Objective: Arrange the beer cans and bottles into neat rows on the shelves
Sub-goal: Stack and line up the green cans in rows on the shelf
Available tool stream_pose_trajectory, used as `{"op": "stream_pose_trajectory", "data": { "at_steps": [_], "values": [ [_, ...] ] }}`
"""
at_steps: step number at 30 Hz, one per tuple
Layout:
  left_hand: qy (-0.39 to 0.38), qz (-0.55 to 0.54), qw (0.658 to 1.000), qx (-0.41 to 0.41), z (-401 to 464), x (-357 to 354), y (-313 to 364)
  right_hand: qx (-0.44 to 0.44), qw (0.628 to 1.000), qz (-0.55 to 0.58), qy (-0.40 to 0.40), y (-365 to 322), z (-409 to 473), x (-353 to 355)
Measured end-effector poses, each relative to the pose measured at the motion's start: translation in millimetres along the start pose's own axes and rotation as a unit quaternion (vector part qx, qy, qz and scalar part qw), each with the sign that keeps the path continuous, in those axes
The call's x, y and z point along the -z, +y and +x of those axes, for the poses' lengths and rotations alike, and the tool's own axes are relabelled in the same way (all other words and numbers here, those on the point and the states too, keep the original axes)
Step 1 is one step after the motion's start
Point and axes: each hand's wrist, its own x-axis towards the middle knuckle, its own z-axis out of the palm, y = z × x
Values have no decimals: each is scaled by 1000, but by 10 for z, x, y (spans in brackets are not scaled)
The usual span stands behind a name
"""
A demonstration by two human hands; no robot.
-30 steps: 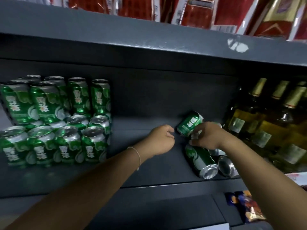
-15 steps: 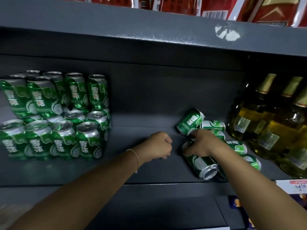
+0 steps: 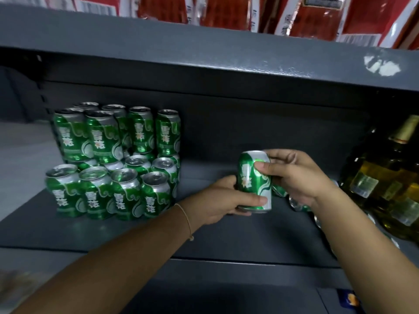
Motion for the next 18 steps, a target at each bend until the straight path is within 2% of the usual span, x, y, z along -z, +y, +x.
{"op": "stream_pose_trajectory", "data": {
  "at_steps": [6, 9, 14, 18],
  "values": [
    [124, 23, 986, -108, -188, 395, 207, 49, 998, 37, -7, -194, 170, -441],
    [176, 25, 975, -131, -305, 614, 254, 70, 998, 1, -9, -256, 229, -714],
    [219, 65, 962, -147, -529, 1008, 304, 81, 995, -58, -22, -329, 279, -1205],
    [239, 149, 947, -154, -733, 1259, 356, 108, 986, -128, 1, -322, 423, -1524]
  ]
}}
